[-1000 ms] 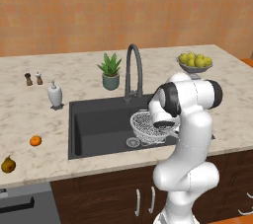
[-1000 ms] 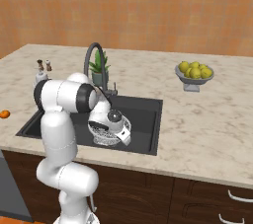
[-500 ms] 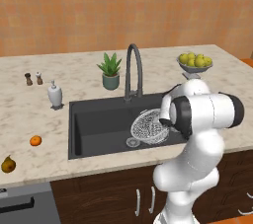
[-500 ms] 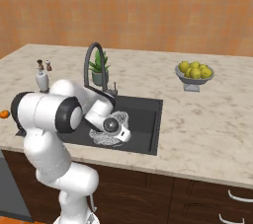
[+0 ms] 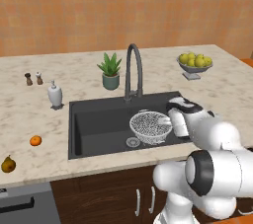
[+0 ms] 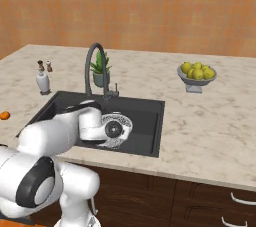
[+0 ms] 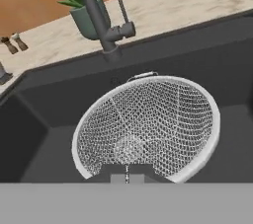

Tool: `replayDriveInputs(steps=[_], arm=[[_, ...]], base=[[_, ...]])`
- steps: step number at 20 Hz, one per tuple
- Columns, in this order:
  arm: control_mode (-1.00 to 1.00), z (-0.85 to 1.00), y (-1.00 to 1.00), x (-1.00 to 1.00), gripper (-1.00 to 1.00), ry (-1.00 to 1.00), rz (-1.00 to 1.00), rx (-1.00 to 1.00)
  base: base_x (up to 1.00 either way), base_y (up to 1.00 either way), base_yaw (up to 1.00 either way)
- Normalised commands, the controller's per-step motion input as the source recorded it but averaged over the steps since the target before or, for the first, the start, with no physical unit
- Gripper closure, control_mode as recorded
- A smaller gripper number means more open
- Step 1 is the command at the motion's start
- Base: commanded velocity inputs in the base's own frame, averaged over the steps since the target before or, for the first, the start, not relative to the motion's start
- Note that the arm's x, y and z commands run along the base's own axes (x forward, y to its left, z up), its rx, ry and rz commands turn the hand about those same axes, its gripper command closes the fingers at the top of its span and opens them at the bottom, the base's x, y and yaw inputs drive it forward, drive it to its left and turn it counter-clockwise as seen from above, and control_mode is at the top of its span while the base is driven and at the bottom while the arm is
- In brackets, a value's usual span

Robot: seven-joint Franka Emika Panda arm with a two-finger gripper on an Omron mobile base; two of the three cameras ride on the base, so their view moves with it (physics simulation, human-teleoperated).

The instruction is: Put the colander in the sink, put the pear, tangerine in the colander, and turn on the sink faucet and pour water over the colander.

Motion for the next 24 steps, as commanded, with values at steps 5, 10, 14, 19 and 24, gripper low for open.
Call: replayDriveInputs(steps=[5, 10, 14, 19, 24], arm=[[-1.00, 1.00, -0.42, -0.42, 1.00, 0.00, 0.29, 0.00], [-1.00, 0.82, -0.04, -0.65, 1.00, 0.15, 0.22, 0.00], [-1.00, 0.41, 0.64, -0.87, 1.00, 0.07, 0.11, -0.02], [-1.00, 0.22, 0.98, -0.60, 1.00, 0.00, 0.07, -0.08], [-1.00, 0.22, 0.97, -0.69, 1.00, 0.07, 0.09, -0.02]], base=[[0.00, 0.00, 0.00], [0.00, 0.00, 0.00], [0.00, 0.00, 0.00], [0.00, 0.00, 0.00], [0.00, 0.00, 0.00]])
